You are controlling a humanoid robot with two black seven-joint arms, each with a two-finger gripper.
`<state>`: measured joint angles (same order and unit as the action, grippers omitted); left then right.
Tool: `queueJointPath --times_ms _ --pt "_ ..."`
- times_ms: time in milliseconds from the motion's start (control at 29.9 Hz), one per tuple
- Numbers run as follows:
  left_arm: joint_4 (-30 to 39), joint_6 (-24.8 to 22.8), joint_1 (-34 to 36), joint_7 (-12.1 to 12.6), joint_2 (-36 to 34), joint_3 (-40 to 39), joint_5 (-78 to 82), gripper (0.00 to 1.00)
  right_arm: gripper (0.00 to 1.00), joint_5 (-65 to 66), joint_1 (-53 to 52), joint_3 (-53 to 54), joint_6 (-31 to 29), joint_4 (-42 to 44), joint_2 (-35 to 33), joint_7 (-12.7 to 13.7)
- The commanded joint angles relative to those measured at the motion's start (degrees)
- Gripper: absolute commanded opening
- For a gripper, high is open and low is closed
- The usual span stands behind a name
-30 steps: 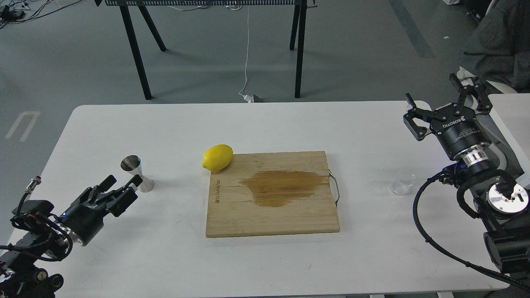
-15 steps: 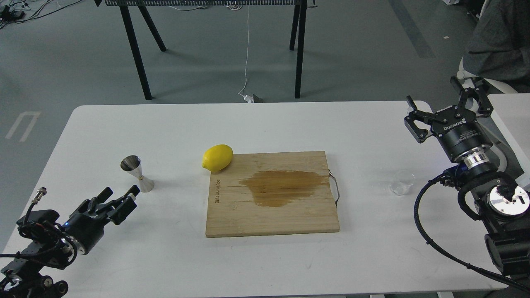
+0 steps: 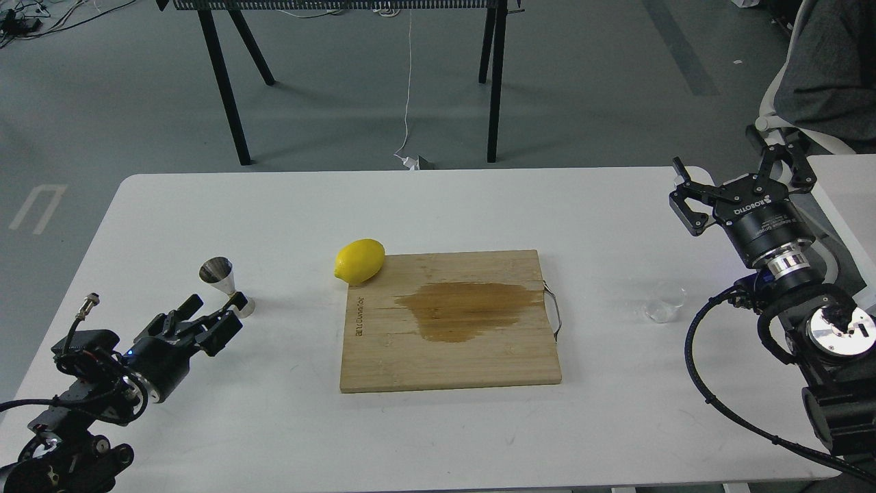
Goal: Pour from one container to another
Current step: 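Close the left gripper around the metal jigger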
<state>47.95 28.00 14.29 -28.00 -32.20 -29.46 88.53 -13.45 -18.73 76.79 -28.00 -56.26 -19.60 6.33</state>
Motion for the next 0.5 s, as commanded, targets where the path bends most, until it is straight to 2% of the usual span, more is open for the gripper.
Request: queueJointPath --times_ms 0,468 --pt "-0.22 0.00 0.39 0.00 0.47 0.10 0.06 1.00 0.99 0.00 0.01 0.03 0.00 0.01 -0.08 0.00" --pt "-4.35 0.00 3.64 0.00 3.11 1.86 -0.11 1.00 0.99 0.00 0.10 0.12 0.00 0.01 -0.17 0.00"
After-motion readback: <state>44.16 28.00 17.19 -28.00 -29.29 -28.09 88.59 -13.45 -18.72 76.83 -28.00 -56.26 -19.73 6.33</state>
